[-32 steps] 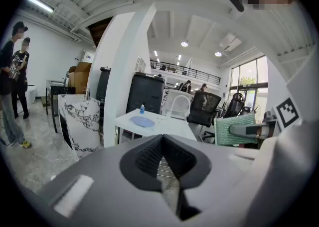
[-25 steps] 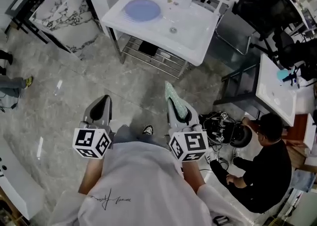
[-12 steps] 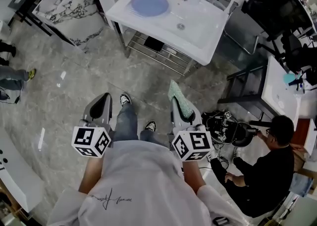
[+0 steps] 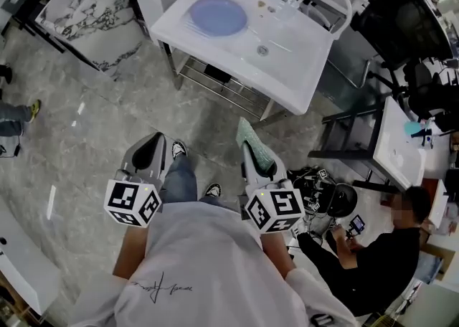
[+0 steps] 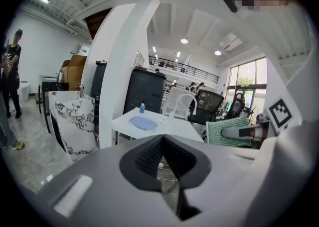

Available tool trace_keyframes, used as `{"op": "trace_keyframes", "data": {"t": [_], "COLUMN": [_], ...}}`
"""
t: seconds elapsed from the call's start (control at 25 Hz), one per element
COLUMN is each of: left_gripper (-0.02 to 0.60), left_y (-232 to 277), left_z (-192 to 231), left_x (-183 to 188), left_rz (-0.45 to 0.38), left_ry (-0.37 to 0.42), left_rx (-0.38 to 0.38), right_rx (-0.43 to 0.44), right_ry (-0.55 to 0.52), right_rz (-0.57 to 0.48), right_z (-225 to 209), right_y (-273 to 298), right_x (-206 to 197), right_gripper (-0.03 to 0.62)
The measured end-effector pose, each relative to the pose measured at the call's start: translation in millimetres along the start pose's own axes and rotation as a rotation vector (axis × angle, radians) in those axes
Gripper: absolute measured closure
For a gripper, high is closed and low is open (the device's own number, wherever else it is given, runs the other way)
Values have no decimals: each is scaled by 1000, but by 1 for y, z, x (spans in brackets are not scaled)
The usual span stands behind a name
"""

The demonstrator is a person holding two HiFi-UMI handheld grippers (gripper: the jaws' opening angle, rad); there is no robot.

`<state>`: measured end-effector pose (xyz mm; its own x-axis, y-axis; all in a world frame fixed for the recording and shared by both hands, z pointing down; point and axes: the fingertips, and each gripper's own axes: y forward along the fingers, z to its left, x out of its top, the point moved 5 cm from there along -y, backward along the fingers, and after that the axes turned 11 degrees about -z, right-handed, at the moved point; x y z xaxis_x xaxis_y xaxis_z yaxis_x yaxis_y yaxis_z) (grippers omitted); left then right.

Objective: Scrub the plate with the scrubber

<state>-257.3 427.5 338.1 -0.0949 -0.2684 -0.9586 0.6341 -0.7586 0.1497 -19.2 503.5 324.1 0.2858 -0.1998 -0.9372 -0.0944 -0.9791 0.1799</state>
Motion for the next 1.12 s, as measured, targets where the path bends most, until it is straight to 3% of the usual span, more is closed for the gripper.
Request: {"op": "trace_keyframes", "data": {"t": [0.44,0.72,1.12], "left_gripper": [535,535,535], "left_y": [65,86,100], "left_z": [76,118,141], "left_x": [41,64,58], "left_rz": [-1,-64,-27], "left_ry": [16,9,4], "left_rx": [-91,-160,-239], "right_rx": [-4,12,18], "right_ry": [-22,-62,-49], "right_rz": [16,-3,-16], "right_z": [32,66,78], "right_y": [109,160,191], "right_x": [23,37,37], "right_gripper": [545,545,549]}}
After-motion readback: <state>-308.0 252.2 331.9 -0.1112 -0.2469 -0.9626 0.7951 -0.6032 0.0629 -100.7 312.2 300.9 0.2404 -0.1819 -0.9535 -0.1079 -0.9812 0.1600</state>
